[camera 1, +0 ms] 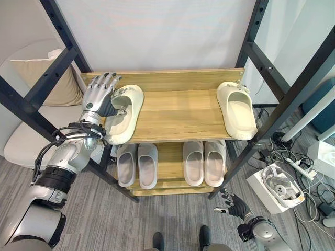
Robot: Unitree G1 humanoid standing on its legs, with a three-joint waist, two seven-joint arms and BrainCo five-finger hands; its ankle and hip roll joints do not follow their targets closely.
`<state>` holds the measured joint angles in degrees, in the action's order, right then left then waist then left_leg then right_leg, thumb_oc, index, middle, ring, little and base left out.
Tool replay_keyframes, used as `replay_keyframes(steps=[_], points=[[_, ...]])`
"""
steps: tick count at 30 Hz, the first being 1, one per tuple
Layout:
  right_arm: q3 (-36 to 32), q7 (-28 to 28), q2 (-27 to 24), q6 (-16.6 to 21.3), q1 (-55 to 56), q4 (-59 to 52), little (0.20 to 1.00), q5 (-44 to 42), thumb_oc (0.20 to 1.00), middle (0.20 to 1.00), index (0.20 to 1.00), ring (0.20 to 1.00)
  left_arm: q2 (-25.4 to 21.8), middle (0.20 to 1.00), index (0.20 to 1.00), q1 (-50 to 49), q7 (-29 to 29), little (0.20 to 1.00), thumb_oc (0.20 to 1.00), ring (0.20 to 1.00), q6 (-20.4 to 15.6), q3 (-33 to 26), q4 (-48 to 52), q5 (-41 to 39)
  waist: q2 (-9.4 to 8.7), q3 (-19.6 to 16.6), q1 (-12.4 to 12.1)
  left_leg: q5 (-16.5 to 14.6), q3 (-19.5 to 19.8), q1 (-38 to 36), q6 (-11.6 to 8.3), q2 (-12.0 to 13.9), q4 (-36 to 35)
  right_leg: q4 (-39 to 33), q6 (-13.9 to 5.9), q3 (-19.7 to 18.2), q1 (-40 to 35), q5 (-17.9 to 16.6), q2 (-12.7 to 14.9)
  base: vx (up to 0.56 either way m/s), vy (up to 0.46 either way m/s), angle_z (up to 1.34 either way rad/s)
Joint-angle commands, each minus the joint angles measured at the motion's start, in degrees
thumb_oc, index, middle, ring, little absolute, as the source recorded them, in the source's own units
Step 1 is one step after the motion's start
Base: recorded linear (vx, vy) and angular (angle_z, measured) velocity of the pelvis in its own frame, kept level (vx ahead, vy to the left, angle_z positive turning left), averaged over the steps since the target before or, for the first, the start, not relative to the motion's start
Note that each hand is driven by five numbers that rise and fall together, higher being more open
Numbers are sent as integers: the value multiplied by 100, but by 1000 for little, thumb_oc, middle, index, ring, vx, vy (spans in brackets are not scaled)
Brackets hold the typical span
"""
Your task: Arrange the slippers neatly on the shoe rack.
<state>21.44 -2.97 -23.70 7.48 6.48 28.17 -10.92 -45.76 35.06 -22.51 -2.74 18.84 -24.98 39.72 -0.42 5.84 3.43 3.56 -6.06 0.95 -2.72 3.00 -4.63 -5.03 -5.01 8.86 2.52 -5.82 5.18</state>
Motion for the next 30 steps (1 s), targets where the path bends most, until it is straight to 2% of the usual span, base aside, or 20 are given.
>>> replay_keyframes(steps=[1, 2, 3, 4, 8, 14, 23, 25, 27, 30], points=[[78, 60, -11, 329, -146, -342, 1000, -64, 1000, 1000, 1000, 1000, -221, 1000, 1000, 1134, -262, 1000, 1000, 1000, 419, 301, -875, 271, -249, 11, 72, -523, -66, -187, -191, 143, -37, 57, -579, 23, -179, 434, 304, -3, 1, -11], [107, 70, -29, 329, -150, -363, 1000, -60, 1000, 1000, 1000, 1000, -193, 1000, 1000, 1260, -251, 1000, 1000, 1000, 482, 367, -1030, 261, -255, 19, 100, -521, -83, -184, -189, 146, -37, 61, -582, 11, -161, 432, 302, -5, 4, -17], [107, 77, -27, 324, -154, -390, 1000, -65, 1000, 1000, 1000, 1000, -169, 724, 724, 1392, -263, 724, 724, 724, 509, 454, -1169, 223, -261, 34, 103, -516, -92, -176, -187, 146, -37, 66, -582, -1, -145, 431, 301, -9, 6, -17], [145, 75, -44, 319, -152, -415, 1000, -78, 1000, 1000, 1000, 1000, -185, 200, 200, 1583, -223, 200, 200, 200, 571, 581, -1412, 186, -260, 48, 141, -514, -101, -165, -183, 146, -37, 73, -586, -30, -118, 422, 298, -7, 6, -9], [181, 72, -109, 318, -123, -499, 1000, -128, 1000, 1000, 1000, 1000, -152, 200, 200, 2069, -114, 200, 200, 200, 625, 996, -2182, -18, -271, 53, 232, -510, -175, -167, -174, 155, -37, 101, -608, -102, -58, 399, 297, 7, 14, -7], [129, 58, -135, 323, -19, -590, 1000, -208, 1000, 1000, 1000, 1000, -66, 200, 200, 2291, -73, 200, 200, 200, 603, 1198, -2496, -156, -295, 47, 284, -518, -230, -179, -166, 166, -37, 116, -617, -144, -20, 394, 291, 9, 6, -8], [110, 68, -76, 311, -84, -630, 1000, -287, 1000, 1000, 1000, 1000, 194, 200, 200, 2233, 3, 200, 200, 200, 406, 1242, -1275, 127, -279, 15, 273, -564, -209, -225, -164, 162, -37, 91, -598, -120, -89, 430, 281, 2, -1, -1], [88, 84, -111, 312, -89, -714, 1000, -289, 1000, 1000, 1000, 1000, 327, 200, 200, 2395, 59, 200, 200, 200, 425, 1391, -1253, 250, -263, 13, 306, -568, -223, -234, -164, 167, -37, 78, -603, -145, -88, 430, 276, 4, -33, -5], [71, 159, -148, 271, -128, -829, 1000, -315, 1000, 1000, 1000, 1000, 812, 200, 200, 2864, 126, 200, 200, 200, 539, 1721, -1676, 293, -223, 54, 425, -565, -313, -273, -166, 177, -37, 100, -603, -250, -43, 421, 258, -5, -53, -4], [41, 167, -202, 261, -82, -946, 1000, -366, 1000, 1000, 1000, 1000, 1083, 200, 200, 3084, 126, 200, 200, 200, 561, 1914, -2031, 245, -202, 66, 501, -559, -367, -294, -172, 204, -37, 136, -603, -312, 2, 422, 246, 1, -35, -23]])
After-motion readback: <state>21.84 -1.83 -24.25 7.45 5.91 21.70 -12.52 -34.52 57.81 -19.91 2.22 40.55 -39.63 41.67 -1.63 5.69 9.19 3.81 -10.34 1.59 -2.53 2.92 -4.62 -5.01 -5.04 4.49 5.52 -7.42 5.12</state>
